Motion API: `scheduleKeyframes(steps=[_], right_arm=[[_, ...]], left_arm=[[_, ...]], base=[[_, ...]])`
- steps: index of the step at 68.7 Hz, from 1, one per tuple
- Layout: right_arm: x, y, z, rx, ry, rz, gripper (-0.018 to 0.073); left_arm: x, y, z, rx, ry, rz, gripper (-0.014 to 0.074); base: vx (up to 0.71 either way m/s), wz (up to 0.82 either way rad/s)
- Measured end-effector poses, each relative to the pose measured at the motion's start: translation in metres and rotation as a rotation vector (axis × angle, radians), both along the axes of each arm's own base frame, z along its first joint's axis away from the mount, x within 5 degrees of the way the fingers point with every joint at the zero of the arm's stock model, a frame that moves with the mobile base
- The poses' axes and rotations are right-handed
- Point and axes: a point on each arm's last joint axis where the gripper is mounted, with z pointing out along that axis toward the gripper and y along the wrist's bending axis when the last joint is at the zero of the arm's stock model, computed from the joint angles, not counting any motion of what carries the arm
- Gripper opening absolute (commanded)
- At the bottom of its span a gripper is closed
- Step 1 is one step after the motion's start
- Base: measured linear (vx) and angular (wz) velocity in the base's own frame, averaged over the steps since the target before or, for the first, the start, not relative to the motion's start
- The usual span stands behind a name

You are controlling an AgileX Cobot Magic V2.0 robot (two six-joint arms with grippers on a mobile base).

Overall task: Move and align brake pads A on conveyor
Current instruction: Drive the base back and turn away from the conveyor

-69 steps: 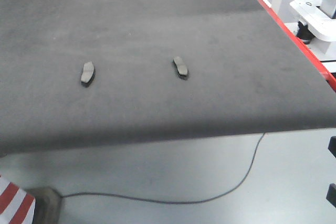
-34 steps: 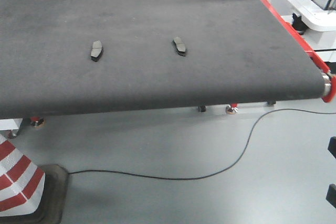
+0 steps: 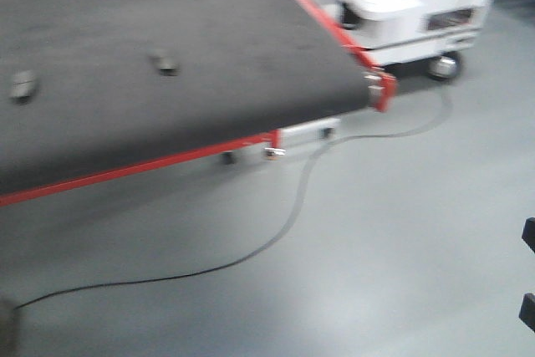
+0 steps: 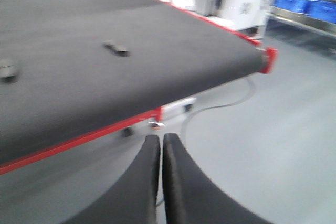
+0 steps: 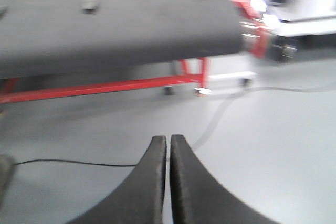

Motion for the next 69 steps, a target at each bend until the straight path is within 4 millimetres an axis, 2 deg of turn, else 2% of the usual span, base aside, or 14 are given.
scheduleKeyframes(steps=[28, 69], right_arm=[[0.0000, 0.0000, 0.0000, 0.000, 0.000, 0.000, -0.0008], [0.0000, 0.0000, 0.0000, 0.000, 0.000, 0.000, -0.0008]], left_arm=[[0.0000, 0.0000, 0.0000, 0.000, 0.000, 0.000, -0.0005], [0.0000, 0.0000, 0.0000, 0.000, 0.000, 0.000, -0.0005]], base=[[-0.06, -0.79], [0.08, -0.60]])
